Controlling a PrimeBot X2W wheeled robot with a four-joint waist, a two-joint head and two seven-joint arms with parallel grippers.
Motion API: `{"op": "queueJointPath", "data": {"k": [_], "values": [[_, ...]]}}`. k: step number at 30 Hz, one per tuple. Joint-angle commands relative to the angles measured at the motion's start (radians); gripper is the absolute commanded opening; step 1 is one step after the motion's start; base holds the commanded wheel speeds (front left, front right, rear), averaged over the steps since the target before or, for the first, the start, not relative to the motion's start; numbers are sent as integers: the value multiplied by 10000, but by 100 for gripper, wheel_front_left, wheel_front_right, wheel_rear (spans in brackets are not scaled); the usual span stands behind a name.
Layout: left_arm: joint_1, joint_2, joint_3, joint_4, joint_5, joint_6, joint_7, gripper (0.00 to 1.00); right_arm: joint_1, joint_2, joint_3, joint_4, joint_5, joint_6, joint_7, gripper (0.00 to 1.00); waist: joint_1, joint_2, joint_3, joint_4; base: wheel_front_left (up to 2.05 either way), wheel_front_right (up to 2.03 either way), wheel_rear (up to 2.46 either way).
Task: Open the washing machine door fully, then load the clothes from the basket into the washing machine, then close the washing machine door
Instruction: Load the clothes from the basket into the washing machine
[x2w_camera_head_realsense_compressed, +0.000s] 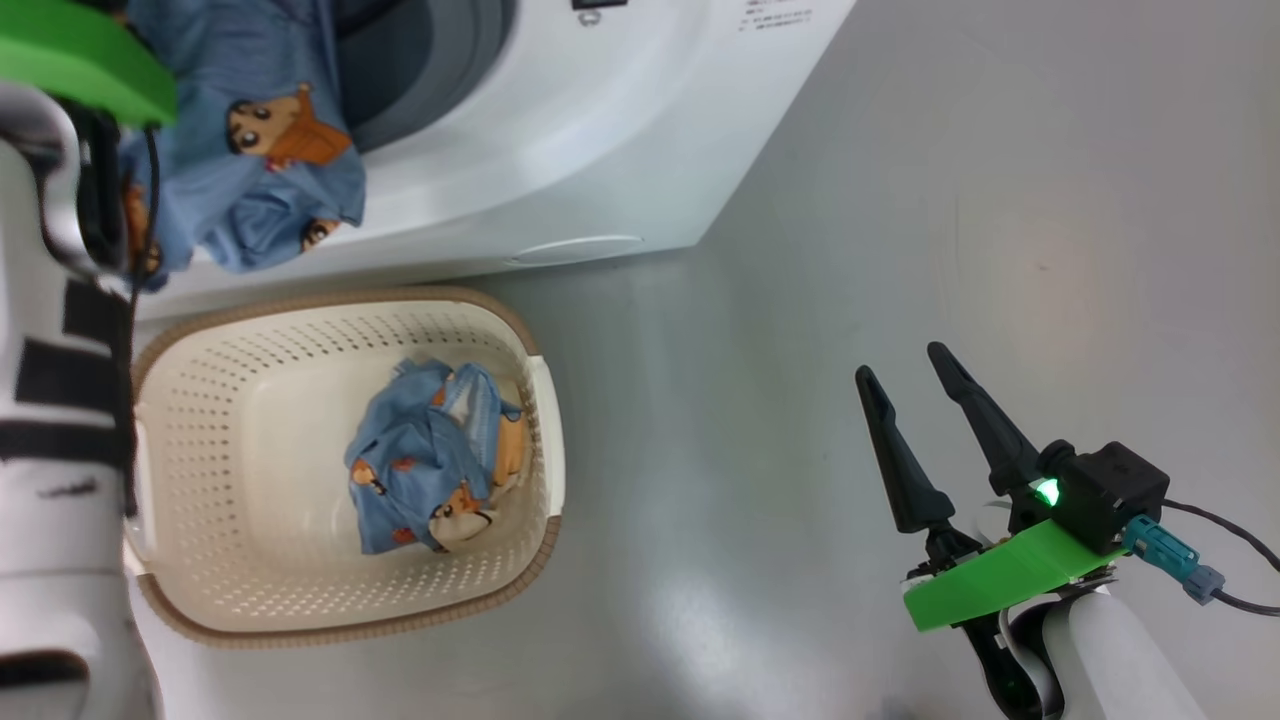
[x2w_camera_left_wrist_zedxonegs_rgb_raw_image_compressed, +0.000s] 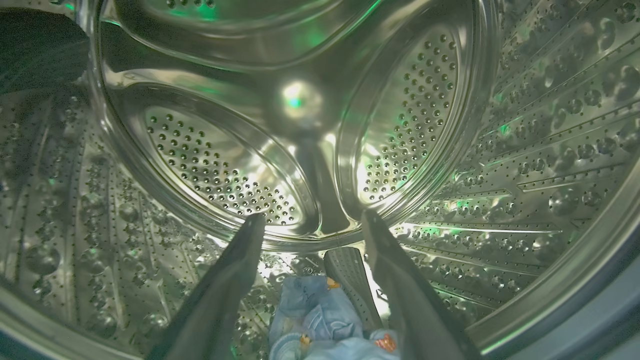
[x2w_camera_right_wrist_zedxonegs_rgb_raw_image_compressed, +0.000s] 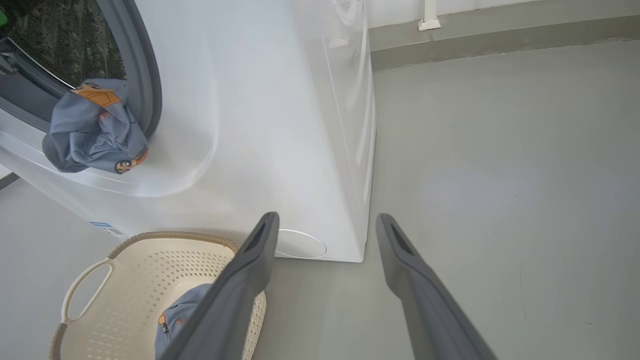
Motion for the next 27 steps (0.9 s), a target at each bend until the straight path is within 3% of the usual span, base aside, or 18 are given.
{"op": "queueJointPath", "data": {"k": [1, 10, 21, 27], "values": [[369, 412, 203, -452, -23, -56, -51, 100, 319, 22, 189, -174, 42, 16, -48, 100, 0, -1, -262, 198, 0, 0, 0], [2580, 96, 370, -2846, -81, -97, -51, 100, 511, 76, 125, -270, -31, 16, -48, 100, 0, -1, -424, 390, 0, 0, 0], [6185, -487, 1058, -5793, -323, 237, -51, 100, 476, 42, 223, -292, -14, 16, -48, 100, 0, -1, -456, 419, 0, 0, 0], [7517, -656, 1112, -6512, -344, 223, -51, 100, 548, -27, 172, -292, -13, 16, -48, 100, 0, -1, -517, 511, 0, 0, 0]]}}
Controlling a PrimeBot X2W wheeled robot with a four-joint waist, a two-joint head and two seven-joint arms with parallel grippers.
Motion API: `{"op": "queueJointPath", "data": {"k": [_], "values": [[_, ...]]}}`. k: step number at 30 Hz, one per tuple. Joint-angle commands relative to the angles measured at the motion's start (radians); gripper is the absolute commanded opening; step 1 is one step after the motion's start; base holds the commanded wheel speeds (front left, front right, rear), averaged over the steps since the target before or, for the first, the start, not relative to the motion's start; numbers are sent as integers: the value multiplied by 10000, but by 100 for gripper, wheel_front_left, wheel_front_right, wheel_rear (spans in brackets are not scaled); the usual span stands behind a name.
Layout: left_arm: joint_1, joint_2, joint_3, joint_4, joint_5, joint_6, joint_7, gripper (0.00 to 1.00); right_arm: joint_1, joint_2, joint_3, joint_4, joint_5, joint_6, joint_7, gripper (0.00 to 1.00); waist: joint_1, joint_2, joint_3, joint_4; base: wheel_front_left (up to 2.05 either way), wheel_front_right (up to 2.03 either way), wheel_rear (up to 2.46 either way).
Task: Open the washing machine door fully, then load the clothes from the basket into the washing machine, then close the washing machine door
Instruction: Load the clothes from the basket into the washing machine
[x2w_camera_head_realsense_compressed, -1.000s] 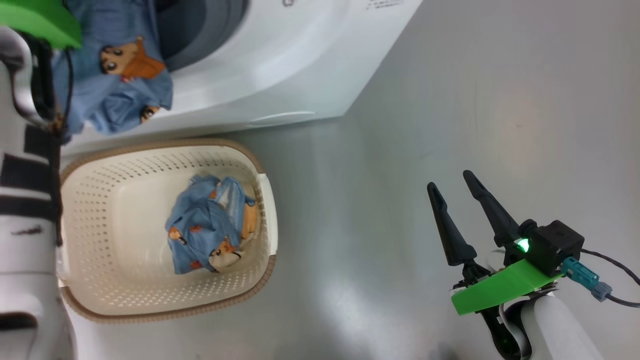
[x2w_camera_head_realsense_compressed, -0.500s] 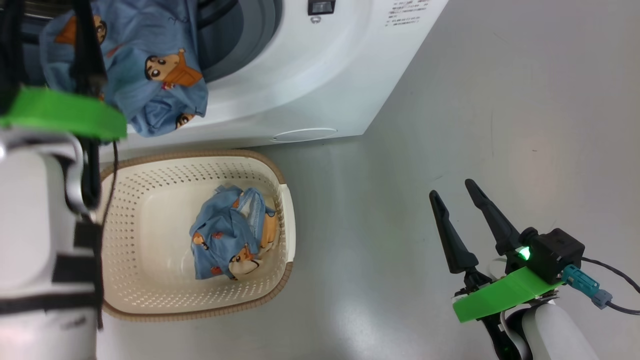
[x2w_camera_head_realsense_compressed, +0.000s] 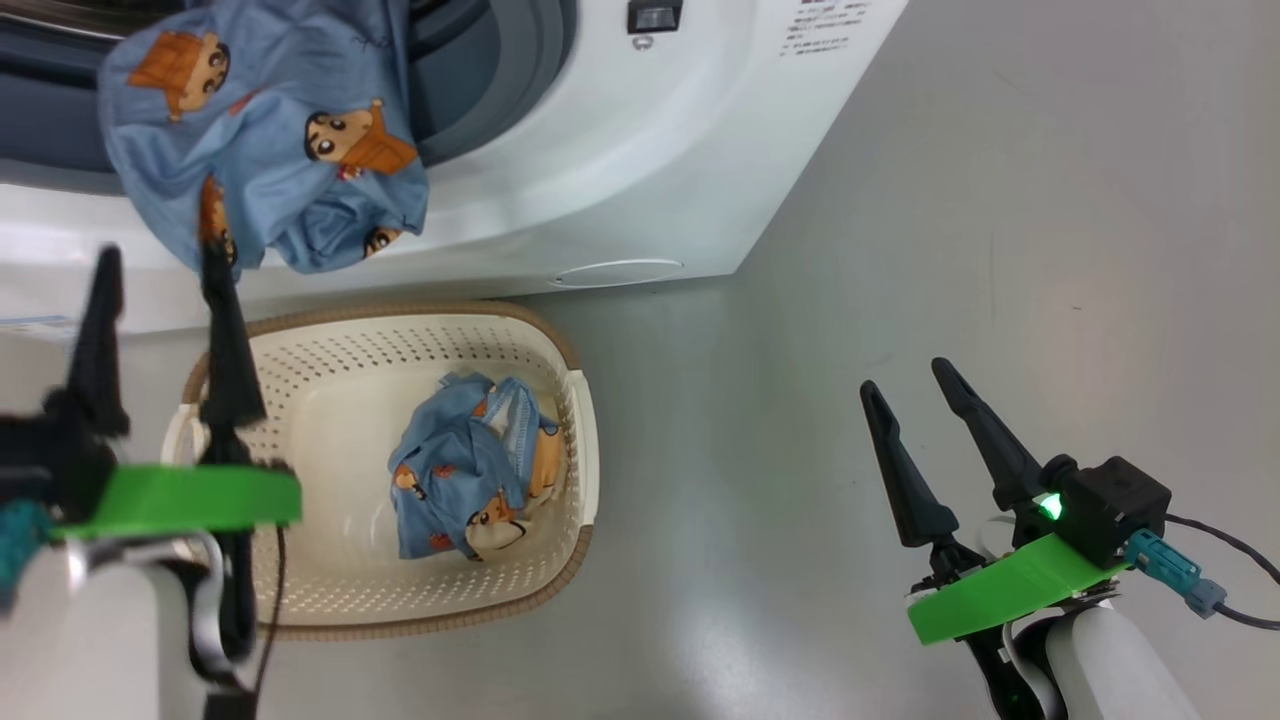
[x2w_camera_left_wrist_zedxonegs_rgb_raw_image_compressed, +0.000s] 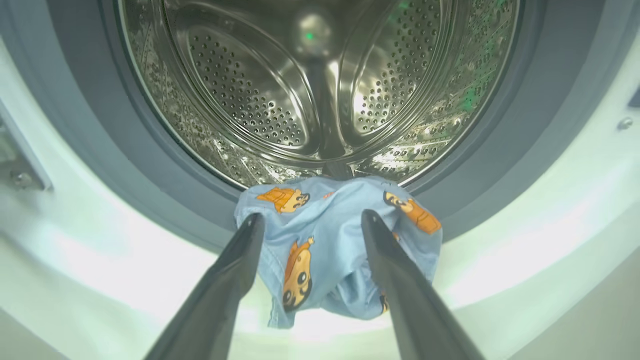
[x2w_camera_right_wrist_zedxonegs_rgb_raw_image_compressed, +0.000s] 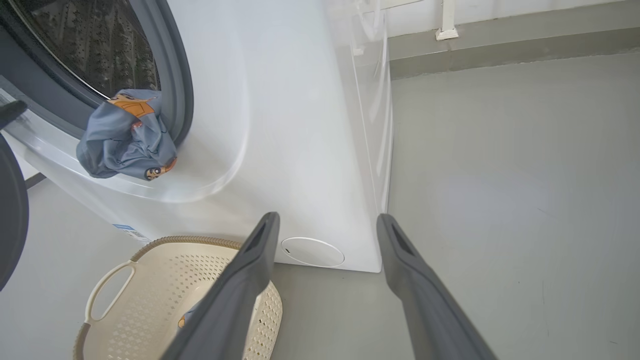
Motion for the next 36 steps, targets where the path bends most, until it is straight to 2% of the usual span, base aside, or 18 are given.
{"op": "queueJointPath", "data": {"k": [1, 10, 20, 36], "values": [[242, 204, 282, -341, 37, 16, -53, 100, 327, -13, 204, -231, -16, 16, -48, 100, 0, 0, -28, 31, 0, 0, 0], [1985, -98, 201, -1119, -161, 227, -53, 100, 393, -91, 272, -200, -10, 16, -48, 100, 0, 0, -171, 137, 0, 0, 0], [3285, -199, 217, -1328, -455, 762, -53, 100, 454, -167, 347, -182, 4, 16, -48, 100, 0, 0, -262, 119, 0, 0, 0], [3603, -209, -209, -1023, -622, 1123, -53, 100, 388, -195, 321, -161, 41, 16, -48, 100, 0, 0, -143, 96, 0, 0, 0]]}}
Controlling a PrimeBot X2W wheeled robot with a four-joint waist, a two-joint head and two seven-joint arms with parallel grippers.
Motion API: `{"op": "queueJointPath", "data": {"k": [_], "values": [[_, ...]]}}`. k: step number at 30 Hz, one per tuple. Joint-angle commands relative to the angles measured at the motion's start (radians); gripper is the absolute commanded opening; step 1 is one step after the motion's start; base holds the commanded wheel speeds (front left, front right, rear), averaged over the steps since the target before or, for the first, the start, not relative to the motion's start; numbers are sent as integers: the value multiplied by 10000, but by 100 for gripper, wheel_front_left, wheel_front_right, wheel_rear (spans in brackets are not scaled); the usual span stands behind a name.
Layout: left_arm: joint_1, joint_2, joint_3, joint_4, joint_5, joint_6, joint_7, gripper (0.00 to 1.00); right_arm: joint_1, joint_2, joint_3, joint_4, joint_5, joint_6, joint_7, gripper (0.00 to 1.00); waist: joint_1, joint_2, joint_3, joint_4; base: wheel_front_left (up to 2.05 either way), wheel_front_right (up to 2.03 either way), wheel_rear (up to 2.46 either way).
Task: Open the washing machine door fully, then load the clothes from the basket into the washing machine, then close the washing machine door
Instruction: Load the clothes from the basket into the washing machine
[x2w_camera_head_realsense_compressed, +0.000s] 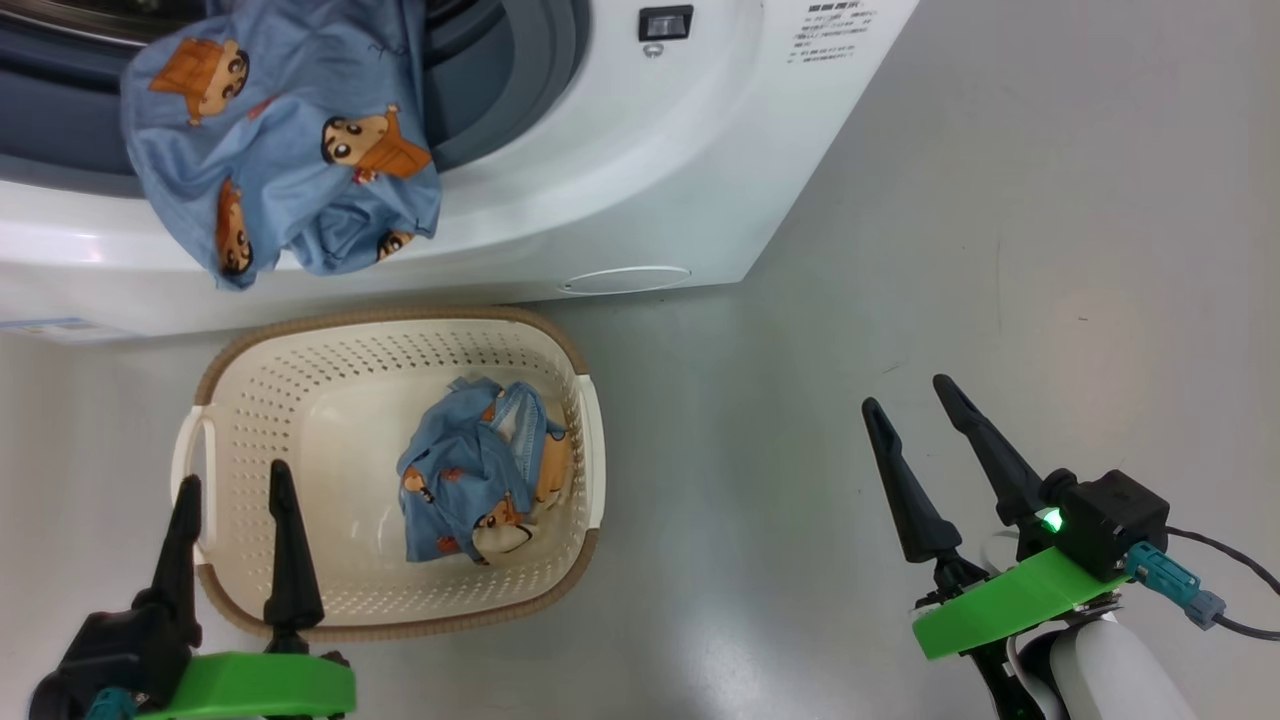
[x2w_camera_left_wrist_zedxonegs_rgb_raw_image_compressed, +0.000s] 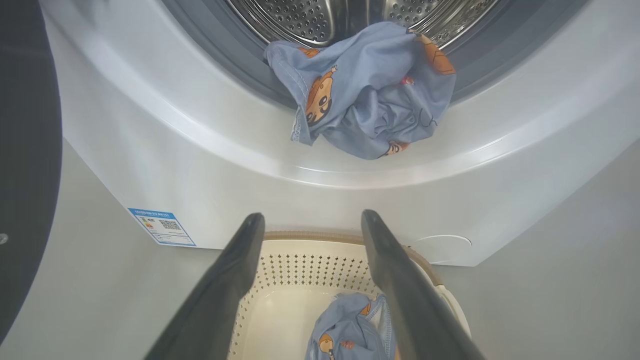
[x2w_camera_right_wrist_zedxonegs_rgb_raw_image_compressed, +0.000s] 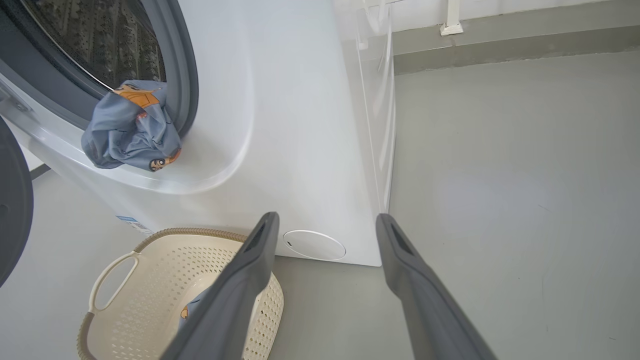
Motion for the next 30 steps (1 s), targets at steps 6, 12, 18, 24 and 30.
{"op": "queueJointPath", "data": {"k": [6, 12, 18, 24, 30], "values": [[-4, 94, 297, -109, 74, 43, -61, 100, 150, -23, 249, -161, 45, 16, -48, 100, 0, -1, 30, -13, 0, 0, 0], [-740, 147, 263, 213, 297, -206, -61, 100, 59, 36, 320, -128, 32, 16, -48, 100, 0, -1, 104, -80, 0, 0, 0], [-2003, 502, 194, 1179, 434, -457, -44, 100, -94, 68, 428, -70, 76, 16, -48, 100, 0, -1, 206, -223, 0, 0, 0], [-3575, 872, 62, 2122, 486, -639, 217, 100, -198, 89, 468, -54, 104, 16, -48, 100, 0, -1, 319, -391, 0, 0, 0], [-4611, 1034, -109, 2919, 509, -712, 707, 100, -233, 143, 463, -57, 123, 16, -48, 100, 0, -1, 461, -482, 0, 0, 0]]}}
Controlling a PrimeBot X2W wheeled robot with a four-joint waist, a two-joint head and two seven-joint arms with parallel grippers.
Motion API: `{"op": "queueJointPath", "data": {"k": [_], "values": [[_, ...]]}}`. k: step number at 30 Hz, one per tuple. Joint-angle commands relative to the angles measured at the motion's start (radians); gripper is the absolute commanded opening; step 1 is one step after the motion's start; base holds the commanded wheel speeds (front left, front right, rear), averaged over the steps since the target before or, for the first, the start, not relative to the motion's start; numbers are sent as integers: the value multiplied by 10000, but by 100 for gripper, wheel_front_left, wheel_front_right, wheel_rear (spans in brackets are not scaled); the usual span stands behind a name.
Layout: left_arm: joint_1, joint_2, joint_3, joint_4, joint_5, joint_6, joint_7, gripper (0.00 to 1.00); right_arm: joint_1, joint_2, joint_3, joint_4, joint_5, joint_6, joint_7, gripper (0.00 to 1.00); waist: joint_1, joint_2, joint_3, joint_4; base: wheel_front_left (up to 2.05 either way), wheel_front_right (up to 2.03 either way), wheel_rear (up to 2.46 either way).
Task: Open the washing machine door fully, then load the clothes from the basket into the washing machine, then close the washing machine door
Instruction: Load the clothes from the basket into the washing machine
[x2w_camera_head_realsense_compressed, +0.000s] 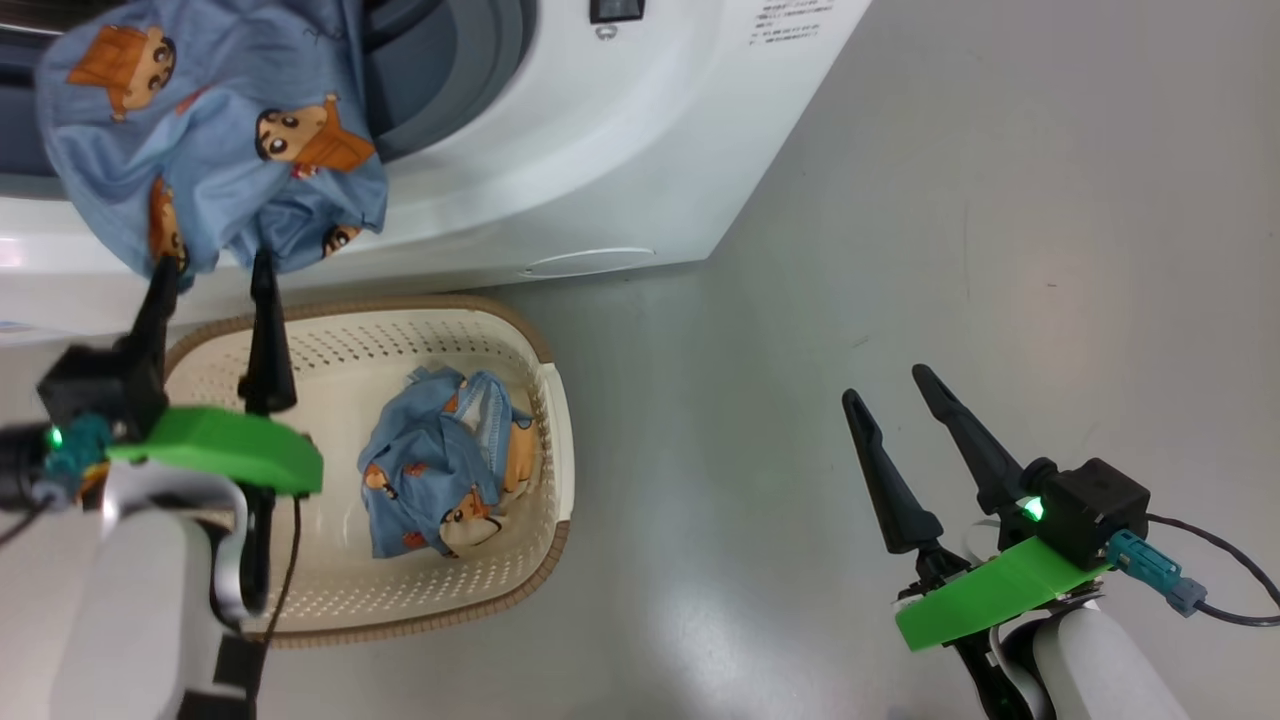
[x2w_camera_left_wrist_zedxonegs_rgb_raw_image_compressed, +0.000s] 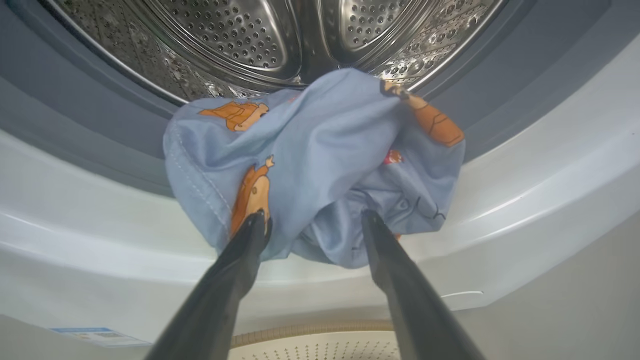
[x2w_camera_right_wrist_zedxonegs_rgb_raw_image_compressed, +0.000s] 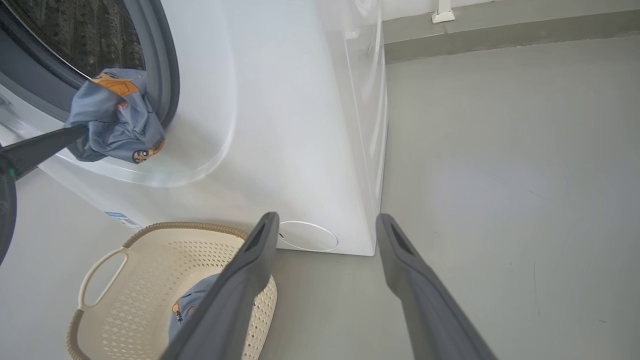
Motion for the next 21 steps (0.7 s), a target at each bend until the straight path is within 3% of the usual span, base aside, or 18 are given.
{"op": "queueJointPath", "data": {"k": [1, 12, 17, 18, 19, 21], "values": [[-333, 340, 248, -79, 69, -20, 7, 100, 36, 51, 228, -200, 101, 16, -48, 100, 0, -1, 69, -28, 0, 0, 0], [-1685, 501, 162, 1416, 8, 194, 1137, 100, -151, 151, 270, -113, 155, 16, -48, 100, 0, -1, 464, -223, 0, 0, 0], [-2285, 559, 336, 1758, -185, 219, 738, 100, -208, 198, 233, -86, 233, 16, -48, 100, 0, -1, 578, -245, 0, 0, 0], [-2395, 561, 337, 1803, -202, 202, 605, 69, -212, 204, 226, -75, 244, 16, -48, 100, 0, -1, 580, -235, 0, 0, 0], [-2496, 567, 305, 1859, -200, 159, 488, 5, -213, 211, 220, -60, 258, 16, -48, 100, 0, -1, 573, -221, 0, 0, 0], [-2658, 539, 267, 1992, -251, 76, 307, 0, -207, 215, 219, -26, 261, 16, -48, 100, 0, -1, 530, -188, 0, 0, 0]]}}
